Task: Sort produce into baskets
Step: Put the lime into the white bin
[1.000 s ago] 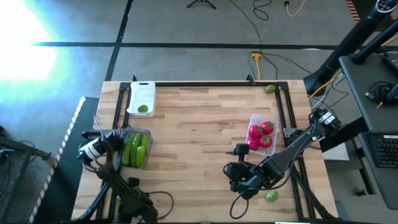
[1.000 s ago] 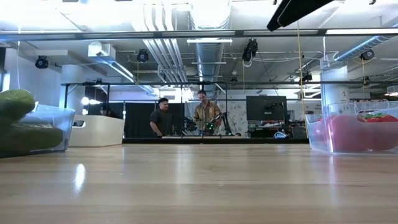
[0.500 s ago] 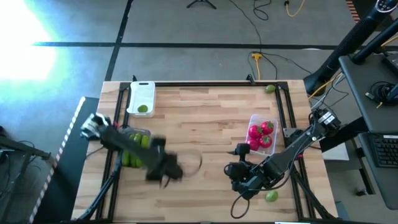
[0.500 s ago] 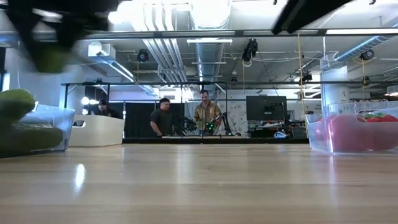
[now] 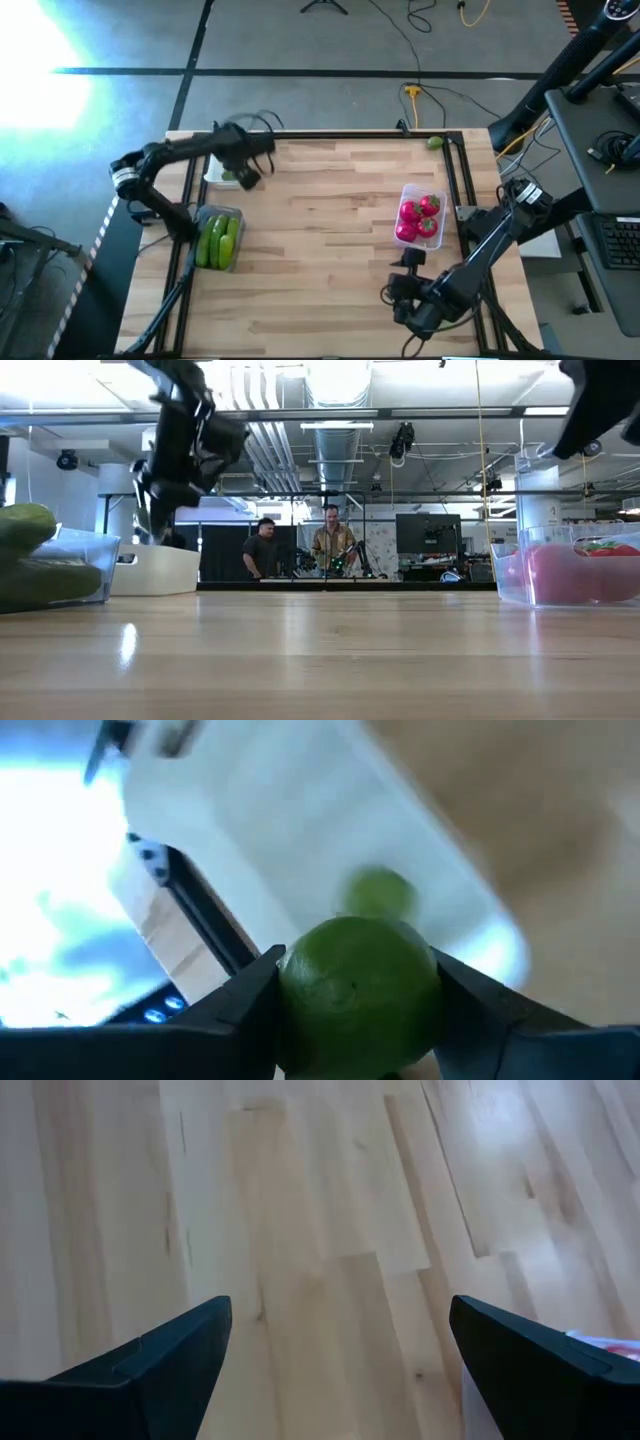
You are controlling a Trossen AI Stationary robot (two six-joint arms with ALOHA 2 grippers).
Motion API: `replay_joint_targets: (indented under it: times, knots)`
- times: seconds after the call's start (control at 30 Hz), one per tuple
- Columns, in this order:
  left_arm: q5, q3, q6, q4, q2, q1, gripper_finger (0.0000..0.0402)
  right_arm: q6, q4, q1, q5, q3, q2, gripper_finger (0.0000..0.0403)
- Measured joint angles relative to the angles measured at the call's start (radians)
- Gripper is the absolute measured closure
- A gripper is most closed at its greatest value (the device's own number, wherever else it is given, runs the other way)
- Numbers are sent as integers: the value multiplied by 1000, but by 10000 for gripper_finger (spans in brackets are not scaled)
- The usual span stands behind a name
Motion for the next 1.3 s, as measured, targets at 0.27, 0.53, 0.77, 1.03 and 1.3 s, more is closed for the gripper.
replay_joint_targets:
  times: [0.27, 0.53, 0.77, 1.03, 1.3]
  knots:
    - [66, -25, 15, 207, 55, 297, 217, 98, -3, 3, -25, 0, -1, 35]
    - [181, -79, 35, 334, 127, 319, 203, 148, -3, 8, -53, 0, -1, 35]
    - [110, -83, 51, 331, 130, 314, 148, 160, -2, 7, -101, 0, -1, 35]
    - [169, -68, 94, 225, 1, 292, 102, 149, -26, 7, -102, 17, -3, 35]
    - [194, -81, 46, 249, -319, 29, 100, 93, -98, 7, -58, 63, -6, 35]
